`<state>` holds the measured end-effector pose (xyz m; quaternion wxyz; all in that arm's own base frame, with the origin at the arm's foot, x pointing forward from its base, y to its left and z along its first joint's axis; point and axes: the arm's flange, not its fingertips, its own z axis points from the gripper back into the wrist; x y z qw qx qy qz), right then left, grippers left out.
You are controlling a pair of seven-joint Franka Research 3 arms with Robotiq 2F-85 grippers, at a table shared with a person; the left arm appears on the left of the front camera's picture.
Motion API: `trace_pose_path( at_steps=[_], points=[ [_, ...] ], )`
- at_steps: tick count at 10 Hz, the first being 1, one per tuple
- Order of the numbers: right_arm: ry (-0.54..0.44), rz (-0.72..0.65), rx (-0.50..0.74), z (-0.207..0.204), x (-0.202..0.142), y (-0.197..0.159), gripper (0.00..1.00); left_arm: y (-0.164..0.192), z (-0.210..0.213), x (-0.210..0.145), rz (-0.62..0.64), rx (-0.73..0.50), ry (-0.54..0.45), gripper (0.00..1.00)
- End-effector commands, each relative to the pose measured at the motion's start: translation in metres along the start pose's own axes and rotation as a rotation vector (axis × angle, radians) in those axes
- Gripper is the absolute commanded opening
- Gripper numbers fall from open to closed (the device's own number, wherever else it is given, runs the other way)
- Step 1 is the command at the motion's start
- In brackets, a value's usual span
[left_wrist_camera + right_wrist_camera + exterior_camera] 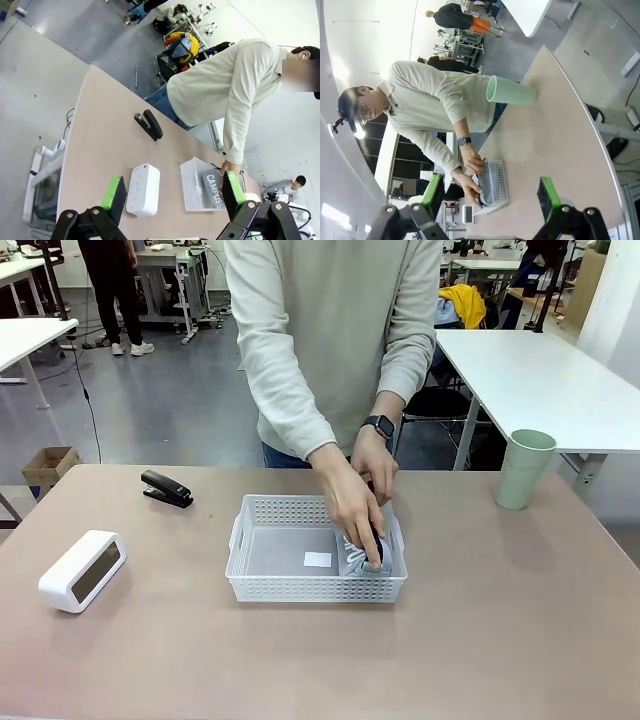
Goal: Efficiently arrange items inside the basket to fit them all.
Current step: Pick up the Digital clock and place it inside the Organizing basket.
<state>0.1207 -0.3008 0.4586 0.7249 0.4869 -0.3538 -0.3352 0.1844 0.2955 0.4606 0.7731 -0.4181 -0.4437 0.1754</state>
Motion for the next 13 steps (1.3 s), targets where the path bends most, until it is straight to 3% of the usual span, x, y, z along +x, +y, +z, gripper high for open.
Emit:
trace_pose_path(
  at_steps=[1, 9, 10, 11, 13],
  points=[
    [-0.013, 0.026, 0.013, 0.008, -0.002, 0.001, 1.0, -0.001, 0.0, 0.001, -0.021, -0.012, -0.004, 1.0],
    [-0.013, 0.026, 0.013, 0.008, -0.002, 0.001, 1.0, -0.001, 0.0, -0.001, 0.0, 0.001, 0.003, 1.0],
    [-0.013, 0.026, 0.013, 0.008, -0.002, 0.001, 1.0, -0.023, -0.03, -0.007, -0.068, 0.17, 0.157, 1.0],
    [-0.013, 0.026, 0.013, 0.008, -0.002, 0.001, 1.0, -0.05, -0.065, -0.017, -0.171, 0.203, 0.318, 1.0],
    [-0.013, 0.026, 0.013, 0.008, -0.002, 0.001, 1.0, -0.086, -0.135, -0.049, -0.455, 0.358, 0.535, 1.0]
  ],
)
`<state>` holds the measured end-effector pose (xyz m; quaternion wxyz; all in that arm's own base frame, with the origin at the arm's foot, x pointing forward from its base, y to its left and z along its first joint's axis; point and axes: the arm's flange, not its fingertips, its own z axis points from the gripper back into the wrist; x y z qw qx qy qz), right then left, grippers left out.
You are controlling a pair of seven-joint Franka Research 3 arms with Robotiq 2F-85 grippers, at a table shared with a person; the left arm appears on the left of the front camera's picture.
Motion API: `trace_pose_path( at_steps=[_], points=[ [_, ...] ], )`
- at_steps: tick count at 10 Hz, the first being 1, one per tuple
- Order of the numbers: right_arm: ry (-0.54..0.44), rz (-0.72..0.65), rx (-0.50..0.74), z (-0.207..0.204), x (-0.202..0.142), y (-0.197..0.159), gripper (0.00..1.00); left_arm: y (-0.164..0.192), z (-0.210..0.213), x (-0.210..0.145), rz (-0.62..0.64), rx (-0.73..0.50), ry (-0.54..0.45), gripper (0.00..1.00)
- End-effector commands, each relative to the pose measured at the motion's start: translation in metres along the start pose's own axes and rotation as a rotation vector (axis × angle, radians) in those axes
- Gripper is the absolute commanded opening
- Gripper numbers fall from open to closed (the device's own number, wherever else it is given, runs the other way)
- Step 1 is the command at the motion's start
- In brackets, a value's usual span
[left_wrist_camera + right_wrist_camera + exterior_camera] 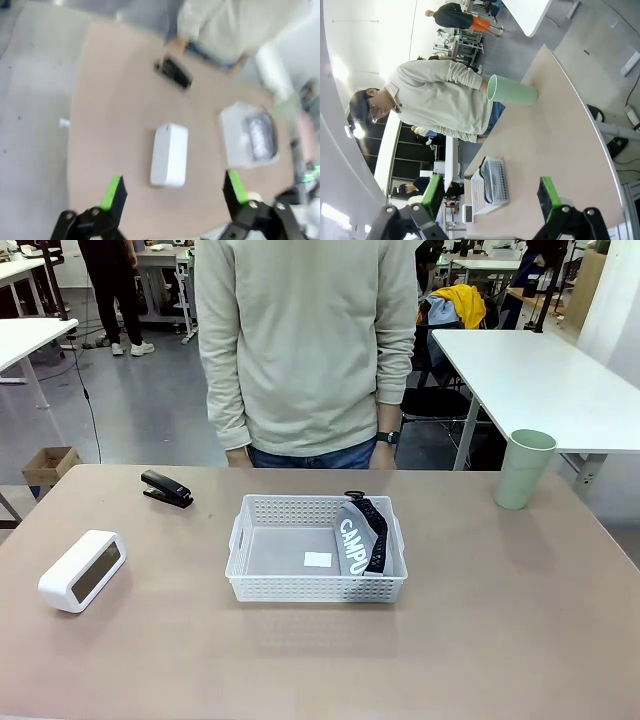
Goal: Efficiently arrange items inside the basket to fit them all.
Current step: Pick up the Digital clock and place it inside the Organizing basket.
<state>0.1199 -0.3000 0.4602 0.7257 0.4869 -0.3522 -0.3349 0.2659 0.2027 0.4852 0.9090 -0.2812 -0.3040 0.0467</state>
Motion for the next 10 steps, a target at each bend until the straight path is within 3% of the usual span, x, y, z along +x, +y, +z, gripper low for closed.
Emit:
trace_pose_path(
  at_steps=[1, 2, 3, 4, 5, 10],
  points=[
    [-0.016, 0.027, 0.015, 0.007, -0.001, 0.0, 1.0, -0.05, -0.063, -0.033, -0.314, 0.192, 0.211, 1.0],
    [-0.016, 0.027, 0.015, 0.007, -0.001, 0.0, 1.0, -0.054, -0.087, -0.042, -0.408, 0.259, 0.25, 1.0],
    [-0.016, 0.027, 0.015, 0.007, -0.001, 0.0, 1.0, -0.056, -0.104, -0.051, -0.471, 0.244, 0.304, 1.0],
    [-0.016, 0.027, 0.015, 0.007, -0.001, 0.0, 1.0, -0.061, -0.107, -0.051, -0.365, 0.09, 0.308, 1.0],
    [-0.016, 0.027, 0.015, 0.007, -0.001, 0.0, 1.0, -0.066, -0.075, 0.021, -0.353, 0.212, 0.281, 1.0],
    [-0.016, 0.027, 0.015, 0.007, -0.001, 0.0, 1.0, -0.065, -0.076, 0.022, -0.362, 0.191, 0.28, 1.0]
  ],
)
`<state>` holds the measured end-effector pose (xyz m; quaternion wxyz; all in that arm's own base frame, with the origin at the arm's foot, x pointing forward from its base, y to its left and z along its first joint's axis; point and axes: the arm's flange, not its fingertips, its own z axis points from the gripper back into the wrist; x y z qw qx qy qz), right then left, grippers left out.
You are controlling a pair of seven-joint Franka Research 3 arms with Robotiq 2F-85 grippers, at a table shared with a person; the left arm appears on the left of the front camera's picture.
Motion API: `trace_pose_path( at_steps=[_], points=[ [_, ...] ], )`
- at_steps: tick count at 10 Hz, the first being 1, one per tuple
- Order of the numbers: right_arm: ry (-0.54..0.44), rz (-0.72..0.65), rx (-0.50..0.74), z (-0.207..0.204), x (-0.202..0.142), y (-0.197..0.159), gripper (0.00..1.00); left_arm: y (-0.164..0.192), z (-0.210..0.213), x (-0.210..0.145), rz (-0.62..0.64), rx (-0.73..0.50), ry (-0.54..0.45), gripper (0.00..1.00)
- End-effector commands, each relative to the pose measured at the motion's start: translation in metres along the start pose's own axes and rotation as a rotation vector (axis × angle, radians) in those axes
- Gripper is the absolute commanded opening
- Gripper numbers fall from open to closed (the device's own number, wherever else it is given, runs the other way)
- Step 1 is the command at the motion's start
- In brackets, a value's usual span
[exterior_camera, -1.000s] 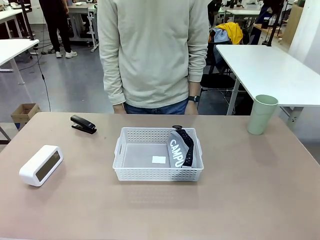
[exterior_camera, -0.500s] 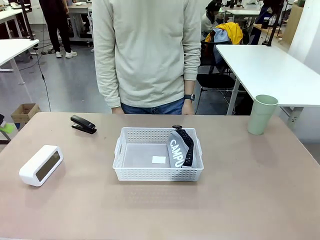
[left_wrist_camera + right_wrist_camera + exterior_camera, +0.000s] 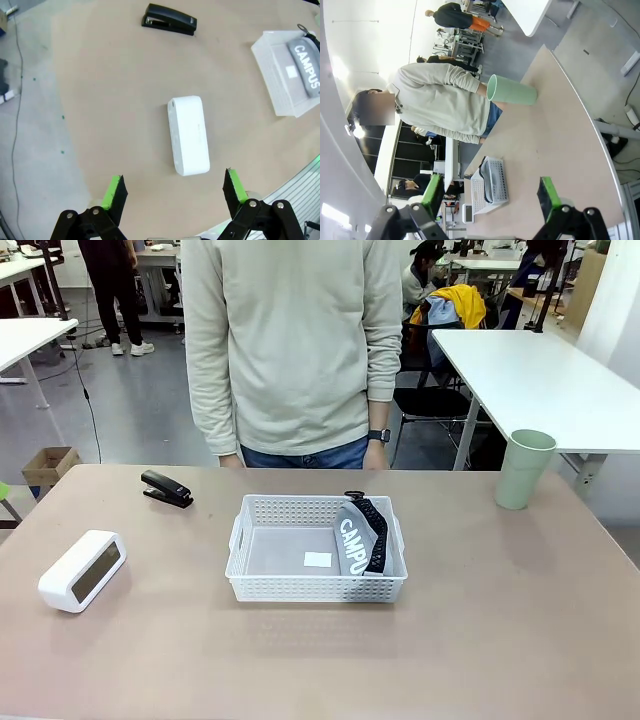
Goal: Efficiently arrange items inside the basket to fit them all.
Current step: Pick up the Digital clock and place it inside the Organizing basket.
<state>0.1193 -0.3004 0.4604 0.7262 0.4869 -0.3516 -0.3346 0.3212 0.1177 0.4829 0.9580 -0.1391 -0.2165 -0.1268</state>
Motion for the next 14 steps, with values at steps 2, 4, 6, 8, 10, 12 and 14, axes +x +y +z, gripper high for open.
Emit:
trace_pose_path(
  at_steps=[2, 4, 6, 8, 10, 12, 14],
  points=[
    [-0.018, 0.026, 0.016, 0.007, -0.001, 0.0, 1.0, -0.065, -0.021, 0.021, -0.118, -0.007, 0.148, 1.0],
    [-0.018, 0.026, 0.016, 0.007, -0.001, 0.0, 1.0, -0.088, -0.057, 0.041, -0.137, 0.097, 0.25, 1.0],
    [-0.018, 0.026, 0.016, 0.007, -0.001, 0.0, 1.0, -0.094, -0.083, 0.043, -0.117, 0.241, 0.364, 1.0],
    [-0.018, 0.026, 0.016, 0.007, -0.001, 0.0, 1.0, -0.098, -0.089, 0.042, -0.176, 0.249, 0.371, 1.0],
    [-0.018, 0.026, 0.016, 0.007, -0.001, 0.0, 1.0, -0.092, -0.098, 0.045, -0.156, 0.211, 0.385, 1.0],
    [-0.018, 0.026, 0.016, 0.007, -0.001, 0.0, 1.0, -0.084, -0.109, 0.044, -0.138, 0.186, 0.406, 1.0],
    [-0.018, 0.026, 0.016, 0.007, -0.001, 0.0, 1.0, -0.078, -0.127, 0.038, -0.102, 0.158, 0.403, 1.0]
  ],
)
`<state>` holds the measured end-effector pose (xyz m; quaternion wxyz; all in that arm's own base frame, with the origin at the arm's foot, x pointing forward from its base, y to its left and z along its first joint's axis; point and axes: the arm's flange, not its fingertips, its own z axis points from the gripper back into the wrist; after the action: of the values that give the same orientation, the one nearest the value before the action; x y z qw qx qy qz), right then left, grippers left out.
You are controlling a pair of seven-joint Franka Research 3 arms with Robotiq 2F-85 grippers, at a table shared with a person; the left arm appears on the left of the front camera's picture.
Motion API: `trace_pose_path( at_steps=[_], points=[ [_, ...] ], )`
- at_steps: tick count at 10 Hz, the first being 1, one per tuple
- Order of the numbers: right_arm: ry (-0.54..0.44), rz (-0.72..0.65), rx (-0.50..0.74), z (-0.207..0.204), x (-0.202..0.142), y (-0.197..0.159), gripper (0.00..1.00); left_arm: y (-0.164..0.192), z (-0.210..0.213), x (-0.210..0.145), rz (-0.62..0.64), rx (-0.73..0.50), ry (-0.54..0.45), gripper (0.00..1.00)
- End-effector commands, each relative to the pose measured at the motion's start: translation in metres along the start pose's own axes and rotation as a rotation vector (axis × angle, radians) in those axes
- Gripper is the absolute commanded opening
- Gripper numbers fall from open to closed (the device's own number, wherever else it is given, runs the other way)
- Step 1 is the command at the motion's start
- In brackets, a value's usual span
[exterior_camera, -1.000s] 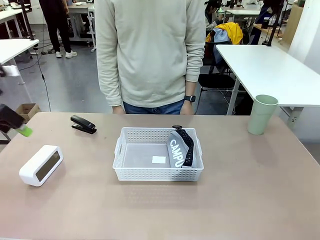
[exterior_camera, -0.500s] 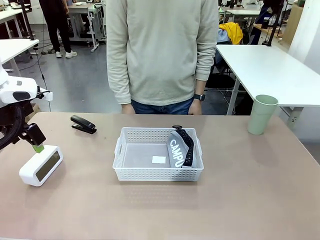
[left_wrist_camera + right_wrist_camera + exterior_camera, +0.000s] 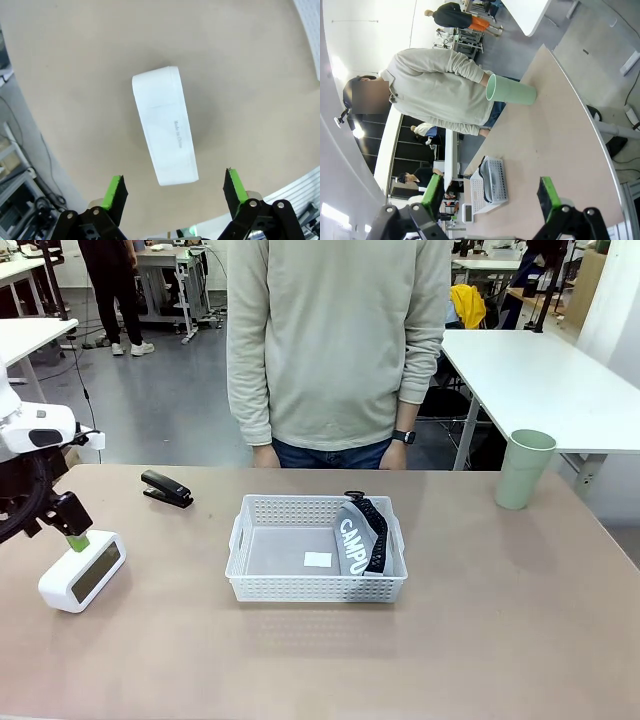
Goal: Efficiently arrange items inside the basket to fit them all.
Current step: Pick up the Digital clock and place it inside the Organizing basket.
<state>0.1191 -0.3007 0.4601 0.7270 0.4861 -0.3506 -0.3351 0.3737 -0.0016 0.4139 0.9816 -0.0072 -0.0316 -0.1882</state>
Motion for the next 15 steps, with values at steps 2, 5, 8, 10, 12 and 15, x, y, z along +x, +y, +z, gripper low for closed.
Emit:
trace_pose_path(
  at_steps=[2, 5, 8, 10, 12, 15],
  points=[
    [-0.019, 0.027, 0.019, 0.006, -0.001, 0.0, 1.0, 0.0, -0.036, 0.006, 0.06, -0.028, 0.008, 1.0],
    [-0.019, 0.027, 0.019, 0.006, -0.001, 0.0, 1.0, -0.003, -0.067, 0.009, 0.063, -0.016, 0.074, 1.0],
    [-0.019, 0.027, 0.019, 0.006, -0.001, 0.0, 1.0, -0.004, -0.093, 0.013, 0.085, -0.043, 0.1, 1.0],
    [-0.019, 0.027, 0.019, 0.006, -0.001, 0.0, 1.0, -0.004, -0.097, 0.013, 0.105, -0.021, 0.083, 1.0],
    [-0.019, 0.027, 0.019, 0.006, -0.001, 0.0, 1.0, -0.004, -0.096, 0.014, 0.098, -0.017, 0.078, 1.0],
    [-0.019, 0.027, 0.019, 0.006, -0.001, 0.0, 1.0, -0.002, -0.097, 0.017, 0.099, -0.021, 0.08, 1.0]
  ],
)
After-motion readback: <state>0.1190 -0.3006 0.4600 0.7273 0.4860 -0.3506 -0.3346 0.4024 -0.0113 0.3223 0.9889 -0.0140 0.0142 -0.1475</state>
